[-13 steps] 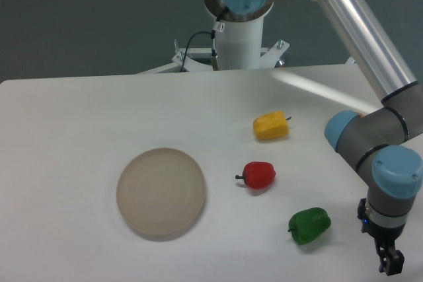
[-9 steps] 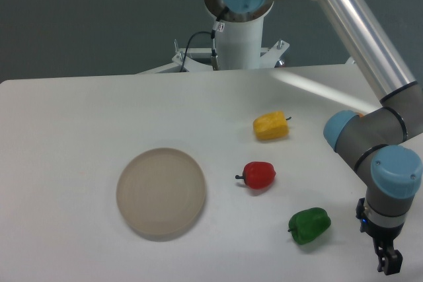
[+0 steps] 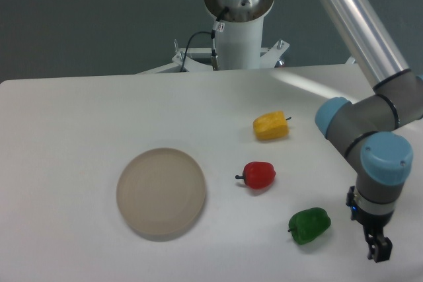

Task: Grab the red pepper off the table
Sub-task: 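Move the gripper over the red pepper on the table, then lower the open gripper around the red pepper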

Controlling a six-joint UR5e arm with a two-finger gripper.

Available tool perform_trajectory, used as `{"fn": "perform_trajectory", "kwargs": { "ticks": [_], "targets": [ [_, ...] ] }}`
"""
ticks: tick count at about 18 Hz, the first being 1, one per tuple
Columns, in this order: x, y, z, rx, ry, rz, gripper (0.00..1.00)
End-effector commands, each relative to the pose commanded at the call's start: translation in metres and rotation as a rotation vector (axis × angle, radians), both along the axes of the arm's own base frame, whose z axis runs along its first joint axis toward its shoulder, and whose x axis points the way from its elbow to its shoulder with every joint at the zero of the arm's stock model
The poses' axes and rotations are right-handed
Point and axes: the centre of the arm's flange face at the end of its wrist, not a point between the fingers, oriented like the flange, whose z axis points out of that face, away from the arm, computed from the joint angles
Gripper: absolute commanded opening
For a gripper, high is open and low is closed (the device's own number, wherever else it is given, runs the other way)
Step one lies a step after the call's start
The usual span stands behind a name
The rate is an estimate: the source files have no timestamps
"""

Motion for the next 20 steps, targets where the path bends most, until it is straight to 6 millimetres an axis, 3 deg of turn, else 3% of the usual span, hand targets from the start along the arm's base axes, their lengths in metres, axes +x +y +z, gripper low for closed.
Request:
{"fn": "perform_trajectory", "kwargs": {
  "ticks": [4,8,13,15,20],
  "targets": [
    [0.059,-0.009,0.013,-0.001,-0.053,-0.034,1.0],
    [0.114,-0.021,0.009,-0.018,-0.103,-0.002,1.0],
    [0.153,-0.029,-0.005,-0.032,-0.146,0.087,1.0],
    [0.167,-0.023,-0.007,-0.033,-0.153,0.104,1.0],
    [0.187,-0.018,-0.016,-0.018,-0.158,0.136,1.0]
  ]
}}
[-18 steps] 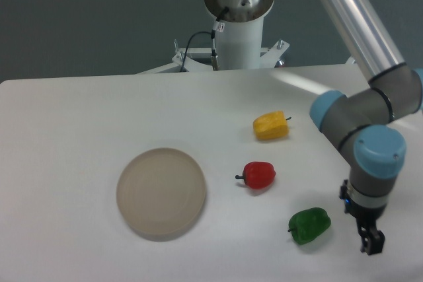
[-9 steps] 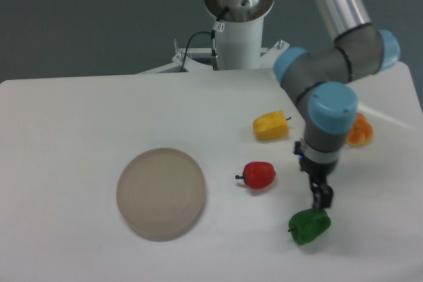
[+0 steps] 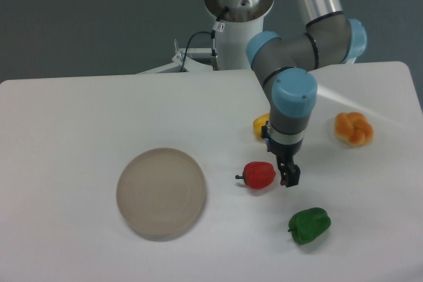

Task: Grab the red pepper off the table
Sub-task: 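Lower the open gripper around the red pepper, then close the gripper on the red pepper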

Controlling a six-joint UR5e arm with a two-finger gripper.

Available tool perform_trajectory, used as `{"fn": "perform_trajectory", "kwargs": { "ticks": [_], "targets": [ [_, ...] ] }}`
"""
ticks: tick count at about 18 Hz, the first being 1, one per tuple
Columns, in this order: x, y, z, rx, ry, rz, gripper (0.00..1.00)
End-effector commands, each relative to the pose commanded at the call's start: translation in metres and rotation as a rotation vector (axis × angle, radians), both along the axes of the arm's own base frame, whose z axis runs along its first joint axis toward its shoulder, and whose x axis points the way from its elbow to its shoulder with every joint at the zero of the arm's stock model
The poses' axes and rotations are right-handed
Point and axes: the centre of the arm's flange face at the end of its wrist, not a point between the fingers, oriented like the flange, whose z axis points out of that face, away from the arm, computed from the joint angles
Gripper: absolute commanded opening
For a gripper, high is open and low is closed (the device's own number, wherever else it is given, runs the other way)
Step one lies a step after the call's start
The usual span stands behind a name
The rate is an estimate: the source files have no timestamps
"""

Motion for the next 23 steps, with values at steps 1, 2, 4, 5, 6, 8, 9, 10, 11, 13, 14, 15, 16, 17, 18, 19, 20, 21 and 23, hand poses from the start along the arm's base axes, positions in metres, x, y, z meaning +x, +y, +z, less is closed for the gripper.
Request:
{"fn": "perform_trajectory", "kwargs": {
  "ticks": [1,2,4,5,6,8,9,10,11,13,14,15,16,17,18,19,20,21,23],
  "targets": [
    [0.002,0.001,-0.003,0.001,0.001,-0.001,1.0],
    [0.006,0.002,-0.007,-0.003,-0.004,-0.005,1.0],
    [0.009,0.004,-0.01,-0.004,-0.007,-0.011,1.0],
    [0.008,0.005,-0.011,-0.005,-0.008,-0.011,1.0],
    [0.007,0.007,-0.01,-0.004,-0.005,-0.011,1.0],
    [0.006,0.008,-0.014,-0.005,-0.006,-0.012,1.0],
    [0.006,0.008,-0.016,-0.002,-0.003,-0.012,1.0],
    [0.006,0.008,-0.019,0.0,0.0,-0.012,1.0],
    [0.006,0.008,-0.021,0.001,0.001,-0.012,1.0],
    [0.005,0.008,-0.024,0.0,0.0,-0.012,1.0],
    [0.006,0.009,-0.029,-0.003,-0.004,-0.012,1.0],
    [0.006,0.01,-0.032,-0.005,-0.006,-0.014,1.0],
    [0.007,0.011,-0.033,-0.002,-0.003,-0.015,1.0],
    [0.01,0.015,-0.033,0.0,0.002,-0.023,1.0],
    [0.01,0.015,-0.033,0.001,0.003,-0.023,1.0],
    [0.011,0.015,-0.033,0.0,0.002,-0.024,1.0],
    [0.013,0.016,-0.036,-0.003,-0.002,-0.026,1.0],
    [0.015,0.015,-0.039,-0.006,-0.005,-0.026,1.0],
    [0.015,0.016,-0.042,-0.009,-0.009,-0.027,1.0]
  ]
}}
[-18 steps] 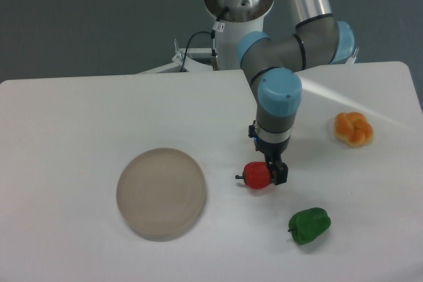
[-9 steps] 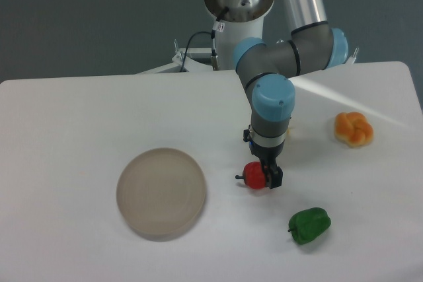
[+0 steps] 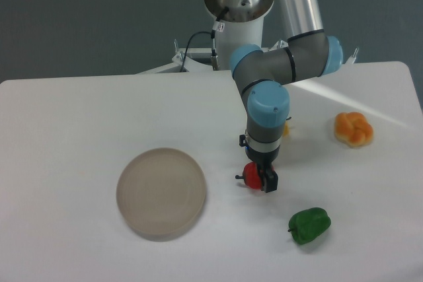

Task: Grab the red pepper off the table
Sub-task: 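Close the gripper on the red pepper, then lift the red pepper up off the table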

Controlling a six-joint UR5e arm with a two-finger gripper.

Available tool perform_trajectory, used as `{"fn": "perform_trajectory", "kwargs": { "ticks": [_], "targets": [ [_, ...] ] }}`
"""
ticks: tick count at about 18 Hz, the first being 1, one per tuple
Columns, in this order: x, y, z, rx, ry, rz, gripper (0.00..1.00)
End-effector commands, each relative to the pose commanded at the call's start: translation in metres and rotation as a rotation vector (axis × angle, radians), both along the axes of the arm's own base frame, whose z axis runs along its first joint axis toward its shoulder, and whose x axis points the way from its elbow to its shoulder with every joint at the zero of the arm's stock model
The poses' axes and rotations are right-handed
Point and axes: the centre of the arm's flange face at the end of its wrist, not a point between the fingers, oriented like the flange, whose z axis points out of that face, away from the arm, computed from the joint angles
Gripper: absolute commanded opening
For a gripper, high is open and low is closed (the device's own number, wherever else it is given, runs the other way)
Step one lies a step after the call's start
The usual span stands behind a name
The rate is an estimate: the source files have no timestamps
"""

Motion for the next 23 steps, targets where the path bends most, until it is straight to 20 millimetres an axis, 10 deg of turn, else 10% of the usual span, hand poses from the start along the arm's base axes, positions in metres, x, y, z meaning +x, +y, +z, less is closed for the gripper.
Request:
{"fn": "perform_trajectory", "kwargs": {
  "ticks": [7,8,13,23],
  "targets": [
    [-0.002,0.002,-0.006,-0.004,-0.005,0.0,0.98],
    [-0.003,0.002,-0.005,-0.003,-0.003,-0.005,0.79],
    [-0.007,0.004,0.003,0.008,0.011,-0.017,0.57],
    [-0.041,-0.003,0.055,0.032,0.062,-0.043,0.55]
  ]
}}
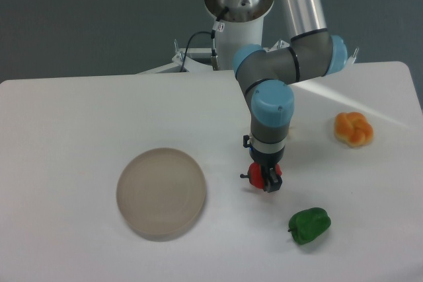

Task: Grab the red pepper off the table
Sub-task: 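Lift the red pepper up off the table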

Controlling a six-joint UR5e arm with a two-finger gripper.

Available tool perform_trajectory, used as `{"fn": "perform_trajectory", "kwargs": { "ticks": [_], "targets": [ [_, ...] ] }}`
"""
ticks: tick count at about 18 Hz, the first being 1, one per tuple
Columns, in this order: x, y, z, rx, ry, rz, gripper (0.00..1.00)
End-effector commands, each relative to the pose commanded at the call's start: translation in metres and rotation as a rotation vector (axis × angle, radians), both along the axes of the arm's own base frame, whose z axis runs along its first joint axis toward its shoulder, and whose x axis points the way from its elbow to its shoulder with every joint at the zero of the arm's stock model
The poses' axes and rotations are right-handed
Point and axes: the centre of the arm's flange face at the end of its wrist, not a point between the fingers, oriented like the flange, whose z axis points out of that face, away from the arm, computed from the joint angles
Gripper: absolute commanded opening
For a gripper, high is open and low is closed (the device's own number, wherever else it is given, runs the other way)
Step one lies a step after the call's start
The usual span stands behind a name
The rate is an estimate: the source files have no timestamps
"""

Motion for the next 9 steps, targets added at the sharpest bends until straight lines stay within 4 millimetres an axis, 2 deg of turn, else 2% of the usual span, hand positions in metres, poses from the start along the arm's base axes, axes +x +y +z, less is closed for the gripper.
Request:
{"fn": "perform_trajectory", "kwargs": {
  "ticks": [3,4,9],
  "targets": [
    [-0.038,-0.014,0.025,-0.01,0.007,-0.025,0.55],
    [-0.058,-0.024,0.036,-0.016,0.011,-0.04,0.55],
    [-0.11,-0.047,0.055,-0.028,0.024,-0.109,0.55]
  ]
}}
